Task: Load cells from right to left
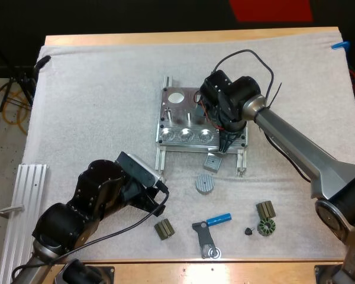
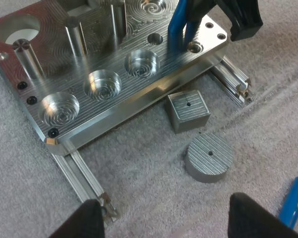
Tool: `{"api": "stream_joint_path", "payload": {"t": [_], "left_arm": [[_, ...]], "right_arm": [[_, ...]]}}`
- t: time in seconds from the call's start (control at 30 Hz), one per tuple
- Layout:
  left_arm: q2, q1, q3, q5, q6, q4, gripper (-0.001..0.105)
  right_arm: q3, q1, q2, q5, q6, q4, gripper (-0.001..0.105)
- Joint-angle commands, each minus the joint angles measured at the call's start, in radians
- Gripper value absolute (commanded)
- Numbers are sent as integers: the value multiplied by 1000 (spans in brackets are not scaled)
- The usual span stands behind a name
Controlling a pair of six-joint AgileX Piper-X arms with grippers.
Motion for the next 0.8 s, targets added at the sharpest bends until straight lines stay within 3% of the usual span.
{"api": "stream_joint_path", "payload": {"t": [0.0,0.27,0.37,0.43,0.5,0.77], "left_arm": [[-7,-1,-10,0,-11,-4,54],[-7,-1,-10,0,-11,-4,54],[-7,-1,-10,0,-11,-4,54],[-7,-1,-10,0,-11,-4,54],[-7,-1,-10,0,-11,-4,54],[-7,-1,-10,0,-11,-4,54]], "right_arm": [[3,-9,15,36,-6,-15,1],[3,-9,15,31,-6,-55,2],[3,-9,15,31,-6,-63,11],[3,-9,15,31,1,-73,26],[3,-9,15,31,2,-81,34],[-5,-9,13,31,59,-102,36]]}}
